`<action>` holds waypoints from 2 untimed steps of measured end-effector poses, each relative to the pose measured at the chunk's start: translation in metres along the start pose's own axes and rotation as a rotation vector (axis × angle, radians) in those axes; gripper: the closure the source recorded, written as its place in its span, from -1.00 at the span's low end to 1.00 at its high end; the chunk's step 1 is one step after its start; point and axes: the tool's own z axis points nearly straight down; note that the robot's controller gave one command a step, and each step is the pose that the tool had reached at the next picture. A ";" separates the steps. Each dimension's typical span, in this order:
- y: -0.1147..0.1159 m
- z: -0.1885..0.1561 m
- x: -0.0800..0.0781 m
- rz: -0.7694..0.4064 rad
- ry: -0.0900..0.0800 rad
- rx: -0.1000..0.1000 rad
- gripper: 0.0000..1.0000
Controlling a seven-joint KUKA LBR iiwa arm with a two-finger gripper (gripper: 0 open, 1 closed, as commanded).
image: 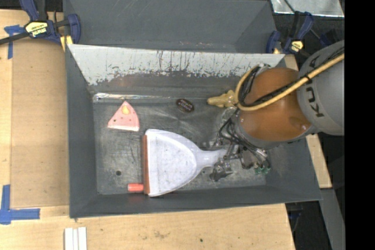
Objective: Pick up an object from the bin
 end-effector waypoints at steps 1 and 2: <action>0.000 -0.009 -0.001 0.000 -0.004 0.001 1.00; 0.000 -0.017 -0.001 0.000 -0.002 0.001 1.00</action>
Offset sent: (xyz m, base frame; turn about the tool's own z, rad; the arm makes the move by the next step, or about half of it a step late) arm -0.0003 0.0000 0.0021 0.0000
